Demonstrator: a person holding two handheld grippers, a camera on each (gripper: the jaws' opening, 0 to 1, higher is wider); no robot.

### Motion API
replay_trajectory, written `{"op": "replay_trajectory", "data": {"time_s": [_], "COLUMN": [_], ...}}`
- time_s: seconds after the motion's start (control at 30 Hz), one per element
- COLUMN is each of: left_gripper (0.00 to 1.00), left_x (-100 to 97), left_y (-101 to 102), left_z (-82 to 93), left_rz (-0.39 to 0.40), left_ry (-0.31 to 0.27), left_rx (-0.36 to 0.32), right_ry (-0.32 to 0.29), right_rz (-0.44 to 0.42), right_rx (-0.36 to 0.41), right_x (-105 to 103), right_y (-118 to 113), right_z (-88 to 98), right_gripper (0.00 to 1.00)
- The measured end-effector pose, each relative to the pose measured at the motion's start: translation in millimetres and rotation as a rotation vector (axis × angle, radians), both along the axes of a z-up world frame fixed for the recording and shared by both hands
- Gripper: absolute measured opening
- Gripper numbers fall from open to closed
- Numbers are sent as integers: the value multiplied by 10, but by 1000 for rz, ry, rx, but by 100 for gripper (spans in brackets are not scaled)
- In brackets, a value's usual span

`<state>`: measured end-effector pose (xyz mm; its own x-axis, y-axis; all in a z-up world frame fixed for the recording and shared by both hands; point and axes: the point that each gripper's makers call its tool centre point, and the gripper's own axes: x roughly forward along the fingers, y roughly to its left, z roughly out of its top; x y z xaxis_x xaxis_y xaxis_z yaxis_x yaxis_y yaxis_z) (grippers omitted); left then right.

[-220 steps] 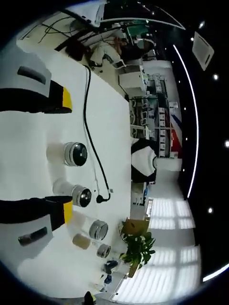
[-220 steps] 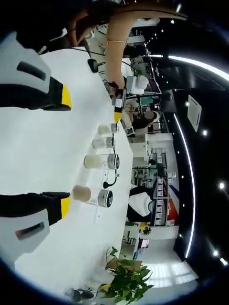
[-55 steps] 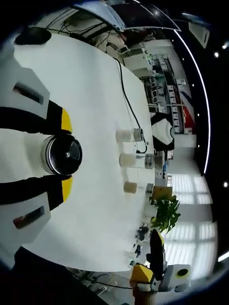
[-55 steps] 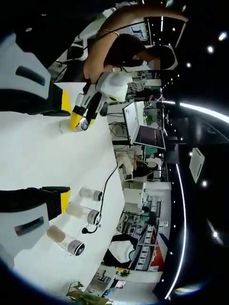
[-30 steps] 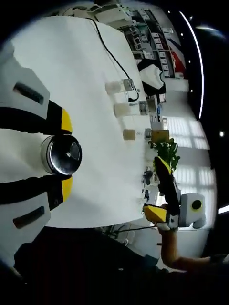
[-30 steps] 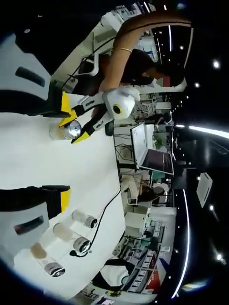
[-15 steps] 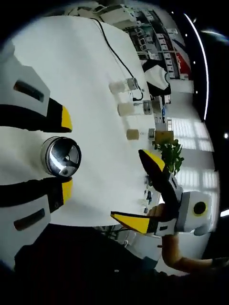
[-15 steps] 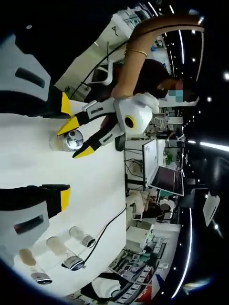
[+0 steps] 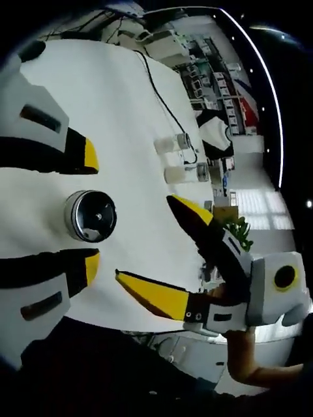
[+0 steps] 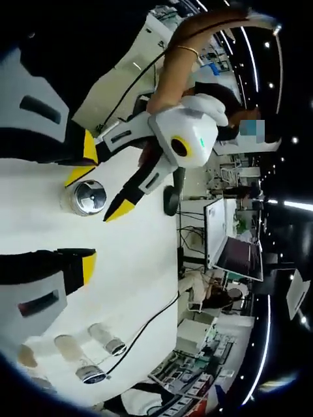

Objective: Rotate the seasoning bottle until the label or dispensing opening points toward the visible target arrow and the bottle remains upright within the marked orientation range

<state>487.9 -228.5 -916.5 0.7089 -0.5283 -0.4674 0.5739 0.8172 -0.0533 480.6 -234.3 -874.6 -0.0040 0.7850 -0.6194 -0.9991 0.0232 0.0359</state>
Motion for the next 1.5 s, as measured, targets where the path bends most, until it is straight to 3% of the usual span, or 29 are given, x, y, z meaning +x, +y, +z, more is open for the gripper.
{"op": "replay_trajectory", "data": {"time_s": [0.07,0.13,0.3,0.77,0.83,1.0,1.13,1.23,1.5], "left_gripper": [46,46,42,42,42,41,41,40,37], "left_x": [-6,-7,-38,-92,-87,-85,-79,-96,-133], "left_y": [59,70,90,102,107,79,113,100,67], "left_z": [-31,-34,-146,-139,-178,-192,-242,-248,-194], "left_rz": [37,59,62,132,168,205,271,309,414], "left_ry": [7,4,30,32,43,33,36,29,1], "left_rx": [29,11,16,-13,-16,-14,-19,-3,39], "right_ry": [21,25,42,91,123,127,101,116,111], "right_rz": [-1,1,1,-1,-55,-123,-270,-355,-445], "right_rx": [-10,-27,-54,-94,-81,-66,-46,-27,13], "right_x": [-16,-18,-4,-45,-43,-25,-6,-19,-21], "right_y": [23,45,101,157,161,159,160,165,152], "right_z": [-52,-116,-210,-349,-352,-351,-349,-356,-350], "right_gripper": [44,44,43,27,28,27,27,27,27]}}
